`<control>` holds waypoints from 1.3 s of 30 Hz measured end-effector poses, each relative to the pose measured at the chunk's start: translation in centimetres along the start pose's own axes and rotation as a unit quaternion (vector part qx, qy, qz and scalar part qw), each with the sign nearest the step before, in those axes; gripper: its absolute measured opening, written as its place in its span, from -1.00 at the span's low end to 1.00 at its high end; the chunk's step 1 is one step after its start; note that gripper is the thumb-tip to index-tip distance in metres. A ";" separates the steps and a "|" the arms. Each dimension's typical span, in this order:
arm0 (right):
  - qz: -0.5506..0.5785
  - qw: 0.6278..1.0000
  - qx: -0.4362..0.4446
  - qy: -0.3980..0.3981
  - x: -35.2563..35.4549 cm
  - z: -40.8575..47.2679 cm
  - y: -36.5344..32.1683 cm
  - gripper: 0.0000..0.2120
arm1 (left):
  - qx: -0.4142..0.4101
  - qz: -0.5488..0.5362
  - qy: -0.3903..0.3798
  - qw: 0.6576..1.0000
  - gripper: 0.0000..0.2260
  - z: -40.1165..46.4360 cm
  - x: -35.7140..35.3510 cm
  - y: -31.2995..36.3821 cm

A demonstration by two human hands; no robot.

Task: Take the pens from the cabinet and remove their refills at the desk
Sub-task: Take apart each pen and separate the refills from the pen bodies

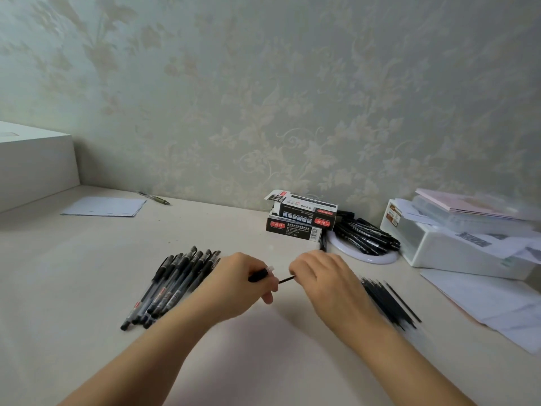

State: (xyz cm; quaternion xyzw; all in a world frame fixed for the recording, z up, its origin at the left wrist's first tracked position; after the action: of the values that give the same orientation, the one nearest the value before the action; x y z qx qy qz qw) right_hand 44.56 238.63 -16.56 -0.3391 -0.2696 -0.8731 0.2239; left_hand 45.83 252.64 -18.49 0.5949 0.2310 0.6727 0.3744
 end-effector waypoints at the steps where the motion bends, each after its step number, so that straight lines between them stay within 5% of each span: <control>1: 0.041 0.997 -0.053 0.026 0.4 -0.3 0.7 -0.80 | 0.002 -0.010 0.025 1.000 -0.80 0.0 -0.1 0.1; 3: 0.185 0.954 -0.219 0.085 1.1 -1.2 2.8 -0.89 | 0.005 -0.048 0.087 0.995 -0.80 0.0 0.4 0.2; 6: 0.489 0.733 -0.470 0.058 -1.8 -3.2 4.8 -0.74 | 0.000 -0.134 0.105 0.985 -0.82 0.1 0.3 0.4; 8: 0.620 0.608 -0.495 -0.013 -3.6 -3.6 3.7 -0.71 | -0.022 -0.131 0.063 0.989 -0.83 -0.1 -0.9 1.1; 9: 0.647 0.589 -0.484 -0.028 -3.8 -3.5 3.3 -0.75 | -0.036 -0.108 0.046 0.992 -0.83 -0.2 -1.6 1.5; 12: 0.643 0.593 -0.484 0.003 -3.7 -3.7 3.8 -0.77 | -0.066 -0.025 0.043 0.997 -0.89 -0.3 -2.8 1.6; 15: 0.643 0.557 -0.519 0.077 -3.3 -4.3 5.4 -0.73 | -0.081 0.015 0.033 0.996 -0.90 -0.2 -2.9 1.5; 24: 0.695 0.496 -0.512 0.092 -3.8 -4.3 5.3 -0.73 | -0.101 -0.035 0.027 0.994 -0.88 -0.1 -3.1 1.9; 36: 0.713 0.502 -0.485 0.066 -4.3 -4.2 5.0 -0.75 | -0.117 -0.060 0.022 0.991 -0.88 -0.3 -2.8 2.4; 39: 0.691 0.562 -0.454 0.011 -4.0 -3.8 4.4 -0.76 | -0.116 -0.040 0.017 0.992 -0.91 -0.4 -3.2 2.4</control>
State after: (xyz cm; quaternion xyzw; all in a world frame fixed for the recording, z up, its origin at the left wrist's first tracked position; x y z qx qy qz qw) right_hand 47.94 233.78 -20.41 -0.4688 0.4821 -0.4620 0.5783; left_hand 44.95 248.77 -18.77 0.5263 0.1810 0.6894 0.4636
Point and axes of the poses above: each hand's wrist, its own z-axis towards the middle knuckle, its own x-axis out of the back of the hand, y = z × x, the point moved 7 cm from there along z, towards the middle knuckle, and after that the axes turned 1 degree about y, right-handed, at the moved point
